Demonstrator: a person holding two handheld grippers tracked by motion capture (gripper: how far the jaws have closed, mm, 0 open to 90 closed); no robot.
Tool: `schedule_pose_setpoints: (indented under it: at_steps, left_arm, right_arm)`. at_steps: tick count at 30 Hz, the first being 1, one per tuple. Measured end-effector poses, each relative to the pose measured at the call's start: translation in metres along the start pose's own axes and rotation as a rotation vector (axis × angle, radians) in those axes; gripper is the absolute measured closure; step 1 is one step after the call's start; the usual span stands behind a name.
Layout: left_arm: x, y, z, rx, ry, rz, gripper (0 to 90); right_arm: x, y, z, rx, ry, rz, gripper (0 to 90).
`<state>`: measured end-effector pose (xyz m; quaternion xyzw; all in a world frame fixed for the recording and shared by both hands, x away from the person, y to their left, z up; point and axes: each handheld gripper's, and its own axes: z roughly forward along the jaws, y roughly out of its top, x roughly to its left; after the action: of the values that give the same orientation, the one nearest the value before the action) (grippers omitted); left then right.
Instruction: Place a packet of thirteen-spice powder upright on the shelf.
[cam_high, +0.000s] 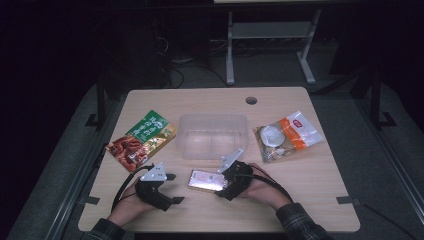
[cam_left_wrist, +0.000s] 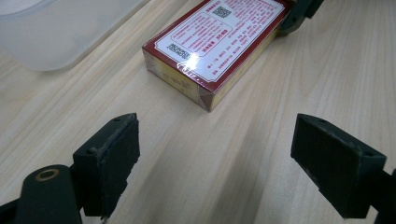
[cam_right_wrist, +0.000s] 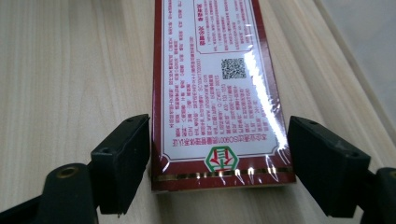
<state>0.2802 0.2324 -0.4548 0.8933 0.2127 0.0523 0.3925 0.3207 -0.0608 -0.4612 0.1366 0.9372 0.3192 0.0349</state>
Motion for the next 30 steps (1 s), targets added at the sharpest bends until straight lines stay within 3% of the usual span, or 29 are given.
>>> schedule_pose_setpoints:
  at_steps: [14, 16, 24, 30]
  left_arm:
    - [-0.0002, -0.0003, 0.0005, 0.001, 0.003, -0.002, 15.1]
    - [-0.0001, -0.0003, 0.0008, 0.003, 0.003, -0.001, 15.1]
    - [-0.0001, -0.0004, -0.0001, 0.003, 0.003, -0.004, 15.1]
    - [-0.0003, -0.0006, -0.0013, -0.004, 0.002, 0.004, 15.1]
  right_arm:
    - [0.0030, -0.0003, 0.0036, 0.011, -0.009, -0.030, 23.4]
    - [0.0027, 0.0001, 0.0026, 0.008, -0.006, -0.037, 29.7]
    - [0.0019, -0.0013, 0.0020, -0.005, -0.005, -0.052, 31.5]
    - [0.0037, -0.0008, 0.0000, 0.000, 0.003, -0.034, 31.8]
